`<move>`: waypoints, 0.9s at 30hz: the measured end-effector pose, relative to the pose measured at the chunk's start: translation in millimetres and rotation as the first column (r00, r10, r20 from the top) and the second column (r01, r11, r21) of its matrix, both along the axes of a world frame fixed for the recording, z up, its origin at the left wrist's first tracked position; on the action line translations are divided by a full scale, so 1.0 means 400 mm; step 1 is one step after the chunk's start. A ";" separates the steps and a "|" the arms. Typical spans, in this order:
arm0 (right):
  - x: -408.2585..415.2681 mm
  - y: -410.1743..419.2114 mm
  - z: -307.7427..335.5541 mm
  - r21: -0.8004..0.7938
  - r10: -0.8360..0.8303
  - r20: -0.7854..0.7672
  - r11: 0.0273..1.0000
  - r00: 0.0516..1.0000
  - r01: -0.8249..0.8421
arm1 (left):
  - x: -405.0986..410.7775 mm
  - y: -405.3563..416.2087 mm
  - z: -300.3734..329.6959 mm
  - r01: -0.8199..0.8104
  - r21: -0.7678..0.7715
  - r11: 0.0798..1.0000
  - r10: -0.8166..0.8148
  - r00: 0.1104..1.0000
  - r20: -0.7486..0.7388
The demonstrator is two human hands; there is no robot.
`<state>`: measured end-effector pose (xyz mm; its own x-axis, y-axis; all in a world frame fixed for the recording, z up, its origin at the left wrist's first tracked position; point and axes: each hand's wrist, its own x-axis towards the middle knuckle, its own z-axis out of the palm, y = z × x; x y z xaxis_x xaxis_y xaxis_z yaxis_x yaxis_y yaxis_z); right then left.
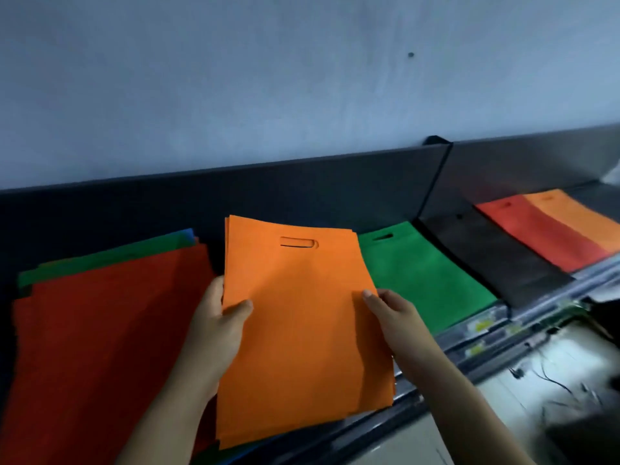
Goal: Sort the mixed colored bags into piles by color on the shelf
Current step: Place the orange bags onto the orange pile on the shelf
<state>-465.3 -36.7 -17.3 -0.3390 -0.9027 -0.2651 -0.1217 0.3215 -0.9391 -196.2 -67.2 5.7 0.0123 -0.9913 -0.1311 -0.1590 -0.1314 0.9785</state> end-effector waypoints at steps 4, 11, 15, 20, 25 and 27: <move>-0.172 0.046 0.001 0.011 -0.074 0.040 0.997 0.996 0.074 | -0.189 -0.003 0.024 0.081 0.008 0.997 -0.081 0.997 -0.001; -0.589 0.115 0.007 -0.002 -0.237 -0.041 0.971 0.971 0.237 | -0.648 -0.022 0.054 0.249 -0.027 0.968 -0.248 0.968 0.050; -0.862 0.168 0.035 -0.039 -0.290 -0.014 0.956 0.957 0.290 | -0.932 -0.014 0.058 0.292 -0.046 0.955 -0.290 0.956 0.044; -1.156 0.226 0.057 -0.063 -0.374 -0.034 0.926 0.927 0.371 | -1.242 -0.009 0.061 0.309 -0.054 0.950 -0.311 0.950 -0.038; -1.385 0.250 0.086 -0.081 -0.437 -0.102 0.899 0.894 0.431 | -1.466 -0.014 0.058 0.369 -0.024 0.929 -0.370 0.926 -0.070; -1.456 0.239 0.084 -0.068 -0.451 -0.107 0.892 0.886 0.446 | -1.535 -0.035 0.055 0.389 -0.004 0.921 -0.388 0.919 -0.066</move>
